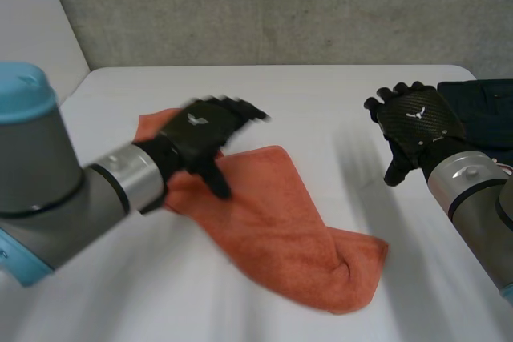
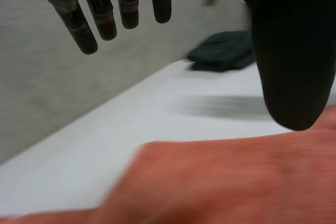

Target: Fold the laundry.

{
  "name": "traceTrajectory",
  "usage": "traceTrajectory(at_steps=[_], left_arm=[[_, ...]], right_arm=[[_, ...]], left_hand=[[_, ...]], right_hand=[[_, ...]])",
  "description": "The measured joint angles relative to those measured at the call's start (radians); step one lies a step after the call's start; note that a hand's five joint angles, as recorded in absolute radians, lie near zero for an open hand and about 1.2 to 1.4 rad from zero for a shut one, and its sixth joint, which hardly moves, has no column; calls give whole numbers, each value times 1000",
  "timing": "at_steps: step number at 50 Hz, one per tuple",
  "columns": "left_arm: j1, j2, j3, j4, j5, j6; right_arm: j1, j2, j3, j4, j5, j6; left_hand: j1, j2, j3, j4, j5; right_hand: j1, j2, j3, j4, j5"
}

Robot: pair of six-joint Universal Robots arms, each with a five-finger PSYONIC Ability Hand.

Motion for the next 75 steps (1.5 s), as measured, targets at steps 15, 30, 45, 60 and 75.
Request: traceTrajectory(at_steps=[15,30,45,60,75], left_arm=[[194,-24,-34,7,-154,158],[308,-359,153,-6,-151,473],[242,-433,235,-7,-157,461],[157,25,165,-60,-205,275],[145,444,120,-62,-205,97]], right_arm=[[58,17,18,283,-101,20],[189,41,238,118,-115,32],[204,197,253,-87,-71,-58],[166,-151,116,-72,-34,-65],[43,-161,-336,292,-37,-43]], left_hand=[[4,2,1,1,0],[74,57,55,58,51],[946,985,977,992,933],[946,989,981,996,933],[946,990,982,996,933]], right_hand=[[0,0,0,0,0],[0,0,0,0,0],[650,895,894,877,850],[747,949,977,958,920],[748,949,977,960,920]])
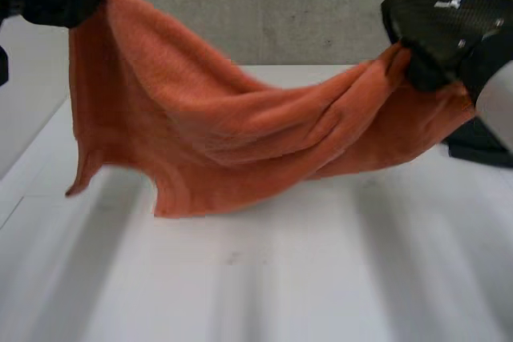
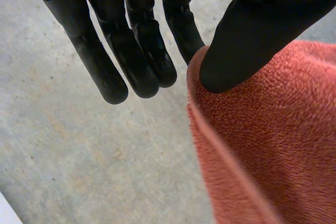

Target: Fold the laundry.

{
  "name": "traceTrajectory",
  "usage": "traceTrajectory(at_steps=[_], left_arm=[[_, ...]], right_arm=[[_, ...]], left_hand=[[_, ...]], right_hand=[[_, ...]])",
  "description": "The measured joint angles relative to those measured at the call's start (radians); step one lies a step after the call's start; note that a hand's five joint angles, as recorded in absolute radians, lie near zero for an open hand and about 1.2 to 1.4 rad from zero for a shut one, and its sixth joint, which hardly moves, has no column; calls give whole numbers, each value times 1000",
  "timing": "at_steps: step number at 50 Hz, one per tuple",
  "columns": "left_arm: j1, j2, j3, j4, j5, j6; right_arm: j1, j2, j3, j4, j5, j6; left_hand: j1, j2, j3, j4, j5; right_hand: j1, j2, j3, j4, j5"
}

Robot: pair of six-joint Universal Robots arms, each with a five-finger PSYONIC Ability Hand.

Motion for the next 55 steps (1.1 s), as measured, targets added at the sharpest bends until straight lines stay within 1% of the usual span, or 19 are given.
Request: traceTrajectory(at_steps=[9,11,14,20,24,28,31,32,34,36,37,40,43,45,46,47,48,52,55], left_arm=[[-3,-59,2,3,-4,5],[-3,-59,2,3,-4,5],[-8,-236,49,-2,-7,6],[-29,-423,117,-17,-8,6],[-41,-478,136,-21,-8,5],[-55,-503,134,-22,-7,3],[-62,-492,121,-22,-6,2],[-67,-482,114,-21,-5,2],[-71,-472,108,-21,-4,2],[-84,-445,92,-20,-3,3],[-87,-438,88,-20,-3,3],[-104,-401,67,-20,0,4],[-123,-340,27,-19,4,8],[-123,-340,27,-19,4,8],[-133,-293,-6,-17,6,11],[-133,-293,-6,-17,6,11],[-142,-244,-41,-15,9,14],[-154,-179,-90,-10,11,17],[-165,-102,-155,-5,12,19]], right_arm=[[-47,260,-258,79,3,1],[-47,260,-258,79,3,1],[-45,366,-315,101,4,1],[-41,423,-276,104,-1,-7],[-39,431,-223,114,-8,-34],[-38,425,-82,250,-18,-242],[-43,410,4,368,-17,-422],[-45,401,25,397,-17,-472],[-46,389,42,419,-16,-516],[-48,361,52,429,-13,-556],[-49,356,50,426,-13,-555],[-50,334,1,384,-16,-465],[-50,322,-108,326,-45,-239],[-50,322,-108,326,-45,-239],[-52,327,-189,303,-84,-87],[-52,327,-189,303,-84,-87],[-55,351,-258,295,-130,13],[-57,418,-344,309,-192,78],[-53,541,-466,364,-254,97]], left_hand=[[0,1,0,0,0],[0,1,0,0,0],[0,2,1,0,0],[0,2,1,0,0],[0,2,1,0,0],[0,2,1,0,0],[0,2,1,0,0],[0,2,1,0,0],[0,2,1,0,0],[0,2,1,0,0],[0,2,1,0,0],[0,2,1,0,0],[0,2,1,0,0],[0,2,1,0,0],[0,2,1,0,0],[0,2,1,0,0],[0,2,1,0,0],[0,2,1,0,0],[0,2,1,0,0]], right_hand=[[4,0,0,2,0],[4,0,0,2,0],[4,0,0,2,0],[4,0,0,2,0],[4,0,0,2,0],[4,0,0,2,0],[-69,-143,-136,-140,-111],[-337,-403,-409,-412,-376],[-434,-505,-509,-512,-475],[-713,-874,-884,-886,-846],[-713,-874,-884,-886,-846],[-749,-951,-978,-961,-919],[-749,-951,-978,-961,-919],[-749,-951,-978,-961,-919],[-749,-951,-978,-961,-919],[-749,-951,-978,-961,-919],[-749,-951,-978,-961,-919],[-749,-951,-978,-961,-919],[-749,-951,-978,-961,-920]])
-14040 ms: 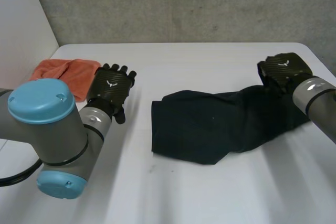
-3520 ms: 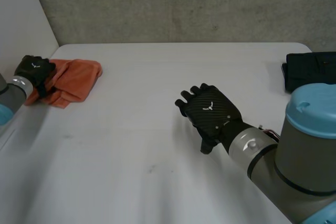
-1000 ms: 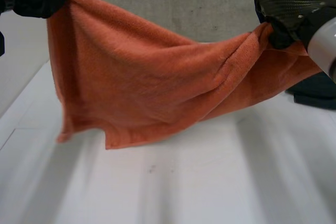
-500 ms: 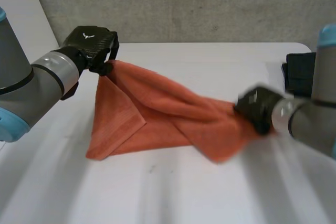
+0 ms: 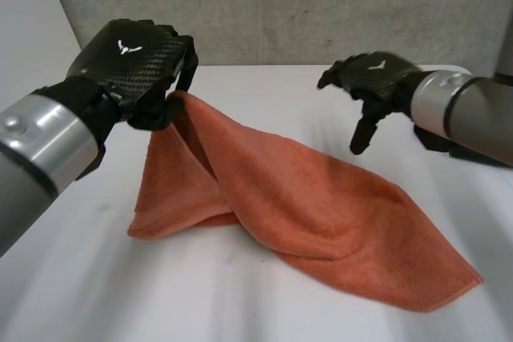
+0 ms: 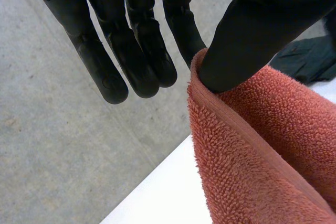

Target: Fold the laundry.

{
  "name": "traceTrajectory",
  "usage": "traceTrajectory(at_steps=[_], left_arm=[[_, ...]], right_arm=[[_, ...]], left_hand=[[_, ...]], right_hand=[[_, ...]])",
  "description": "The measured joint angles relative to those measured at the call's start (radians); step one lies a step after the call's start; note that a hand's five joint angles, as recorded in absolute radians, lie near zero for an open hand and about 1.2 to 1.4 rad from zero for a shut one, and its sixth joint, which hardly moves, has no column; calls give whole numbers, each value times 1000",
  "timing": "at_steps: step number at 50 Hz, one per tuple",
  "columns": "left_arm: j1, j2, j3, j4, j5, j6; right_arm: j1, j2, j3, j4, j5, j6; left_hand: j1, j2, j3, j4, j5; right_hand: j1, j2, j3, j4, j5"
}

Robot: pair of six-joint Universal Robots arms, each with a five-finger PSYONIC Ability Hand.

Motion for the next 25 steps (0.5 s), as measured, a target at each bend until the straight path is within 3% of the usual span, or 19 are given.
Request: traceTrajectory(at_steps=[11,17,18,19,21,22,25], left_arm=[[-9,153,-159,45,31,20],[-8,170,-191,79,59,49],[-7,165,-195,93,66,59],[-7,160,-196,100,68,63],[-5,141,-192,119,71,70],[-4,131,-189,127,71,72],[-1,97,-177,152,71,78]], right_arm=[[39,466,-448,234,-102,-72],[60,601,-555,265,-124,-99],[66,635,-582,265,-124,-103],[70,657,-603,260,-120,-104],[74,683,-637,242,-107,-102],[75,692,-653,229,-96,-99],[76,700,-675,206,-79,-95]], left_hand=[[0,0,0,3,0],[0,0,0,3,0],[0,0,0,3,0],[0,0,0,3,0],[0,0,0,3,0],[0,0,0,3,0],[0,0,0,3,0]], right_hand=[[0,0,0,0,0],[0,0,0,0,0],[34,42,30,28,28],[280,310,289,282,274],[449,502,493,465,448],[689,796,783,758,729],[773,921,917,898,871]])
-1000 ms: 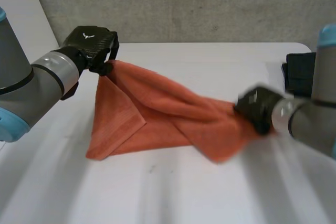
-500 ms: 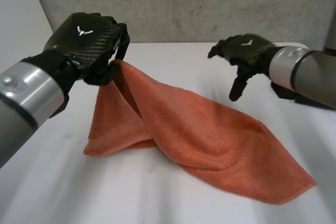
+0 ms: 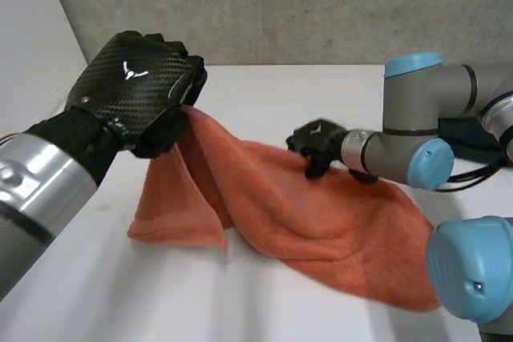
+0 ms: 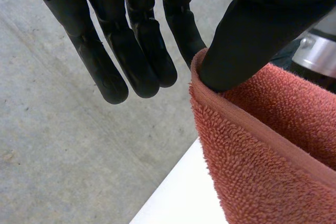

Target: Fold the laundry.

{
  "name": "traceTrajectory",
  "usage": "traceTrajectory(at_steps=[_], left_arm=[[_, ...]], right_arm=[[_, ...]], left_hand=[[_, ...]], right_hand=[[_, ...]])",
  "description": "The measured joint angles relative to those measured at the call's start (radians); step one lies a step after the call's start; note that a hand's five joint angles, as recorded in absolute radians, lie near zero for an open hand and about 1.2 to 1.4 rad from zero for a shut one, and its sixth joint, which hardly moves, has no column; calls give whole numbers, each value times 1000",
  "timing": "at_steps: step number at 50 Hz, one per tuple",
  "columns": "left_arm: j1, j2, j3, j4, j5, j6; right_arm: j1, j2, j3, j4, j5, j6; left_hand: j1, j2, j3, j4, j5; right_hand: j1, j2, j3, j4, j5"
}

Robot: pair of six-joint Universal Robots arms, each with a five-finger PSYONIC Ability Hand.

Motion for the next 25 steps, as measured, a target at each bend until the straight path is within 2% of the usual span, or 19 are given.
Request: traceTrajectory(at_steps=[1,4,9,12,18,19,20,22,24,25], left_arm=[[3,-26,13,19,-1,5],[8,-95,61,66,-3,20],[23,-218,210,143,-15,50],[32,-320,392,191,-41,75],[40,-489,763,230,-120,111],[40,-489,763,230,-120,111],[39,-540,887,212,-151,115],[35,-582,991,162,-179,113],[33,-596,1026,130,-189,110],[30,-614,1063,68,-202,102]], right_arm=[[1,0,-37,-52,42,12],[1,-31,-70,-134,95,36],[-1,-135,-87,-297,147,84],[-6,-245,-81,-440,178,121],[-12,-427,-24,-607,233,148],[-12,-427,-24,-607,233,148],[-14,-483,18,-635,245,150],[-17,-542,90,-651,253,149],[-18,-555,109,-653,253,148],[-21,-613,212,-655,252,141]], left_hand=[[0,0,0,0,0],[0,1,0,0,0],[0,2,4,1,0],[0,3,4,1,0],[0,3,4,1,0],[0,3,4,1,0],[0,3,4,1,0],[0,3,4,1,0],[0,3,4,1,0],[0,3,4,1,0]], right_hand=[[10,32,45,51,40],[10,32,58,62,43],[10,32,61,62,43],[10,32,61,62,43],[10,32,61,62,43],[10,32,61,62,43],[10,32,61,62,44],[10,32,61,62,46],[10,32,61,62,51],[10,32,61,62,51]])
